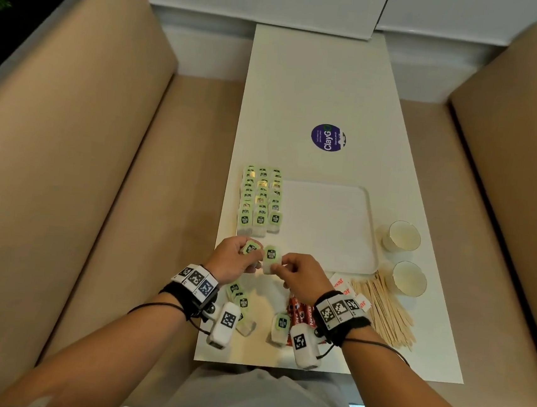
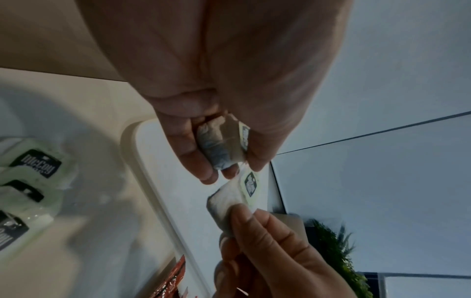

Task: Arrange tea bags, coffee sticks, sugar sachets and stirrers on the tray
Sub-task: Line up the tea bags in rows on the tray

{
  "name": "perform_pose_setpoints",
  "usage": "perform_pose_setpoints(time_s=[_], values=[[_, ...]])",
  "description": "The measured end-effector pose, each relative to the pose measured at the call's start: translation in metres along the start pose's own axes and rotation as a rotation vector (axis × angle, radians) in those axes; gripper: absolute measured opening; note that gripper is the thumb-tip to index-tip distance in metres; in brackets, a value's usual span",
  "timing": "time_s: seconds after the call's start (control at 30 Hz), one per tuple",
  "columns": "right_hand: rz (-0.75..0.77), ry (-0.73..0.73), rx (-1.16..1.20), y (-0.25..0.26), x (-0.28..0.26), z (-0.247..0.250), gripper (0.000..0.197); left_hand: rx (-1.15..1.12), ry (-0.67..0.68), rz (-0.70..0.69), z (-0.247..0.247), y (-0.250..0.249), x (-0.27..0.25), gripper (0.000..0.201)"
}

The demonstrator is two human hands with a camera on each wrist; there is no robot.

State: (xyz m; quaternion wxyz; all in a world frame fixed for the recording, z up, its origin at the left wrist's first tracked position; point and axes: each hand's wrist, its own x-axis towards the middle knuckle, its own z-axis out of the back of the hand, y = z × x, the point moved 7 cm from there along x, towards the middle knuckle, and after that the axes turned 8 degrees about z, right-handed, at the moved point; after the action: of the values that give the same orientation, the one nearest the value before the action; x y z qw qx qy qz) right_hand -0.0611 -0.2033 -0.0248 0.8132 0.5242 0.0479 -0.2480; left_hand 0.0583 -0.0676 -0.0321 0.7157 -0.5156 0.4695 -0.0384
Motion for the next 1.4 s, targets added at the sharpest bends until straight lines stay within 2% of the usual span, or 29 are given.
perform_pose_setpoints(time_s=[0.27, 0.53, 0.63, 0.7, 0.87, 1.07, 1.2, 1.27, 1.33, 1.4], values=[[-0.087, -0.115, -0.025, -0.016, 0.045, 0.022, 0.023, -0.071, -0.043, 0.14, 0.009, 0.018, 0.019, 0.022], [-0.162, -0.055, -0.11, -0.026, 0.093, 0.015, 0.026, -0.134, -0.073, 0.176, 0.007, 0.015, 0.031, 0.034], [-0.191, -0.051, -0.121, -0.031, 0.102, 0.009, 0.025, -0.135, -0.08, 0.189, 0.008, 0.019, 0.036, 0.03], [-0.204, -0.053, -0.133, -0.033, 0.107, 0.007, 0.027, -0.131, -0.091, 0.204, 0.01, 0.024, 0.04, 0.017], [-0.23, -0.084, -0.128, -0.034, 0.114, 0.009, 0.023, -0.149, -0.123, 0.225, 0.014, 0.037, 0.044, 0.004], [-0.244, -0.1, -0.133, -0.033, 0.116, 0.013, 0.029, -0.143, -0.131, 0.236, 0.012, 0.042, 0.046, 0.007], [-0.25, -0.132, -0.074, -0.033, 0.108, 0.016, 0.009, -0.108, -0.138, 0.202, 0.013, 0.041, 0.047, 0.008], [-0.258, -0.169, -0.053, -0.037, 0.101, 0.019, 0.017, -0.08, -0.142, 0.182, 0.013, 0.04, 0.047, 0.009], [-0.225, -0.181, -0.031, -0.036, 0.095, 0.019, 0.018, -0.028, -0.154, 0.158, 0.015, 0.037, 0.048, 0.007], [-0.158, -0.132, -0.015, -0.034, 0.091, 0.013, 0.011, 0.023, -0.17, 0.134, 0.018, 0.035, 0.049, 0.006]])
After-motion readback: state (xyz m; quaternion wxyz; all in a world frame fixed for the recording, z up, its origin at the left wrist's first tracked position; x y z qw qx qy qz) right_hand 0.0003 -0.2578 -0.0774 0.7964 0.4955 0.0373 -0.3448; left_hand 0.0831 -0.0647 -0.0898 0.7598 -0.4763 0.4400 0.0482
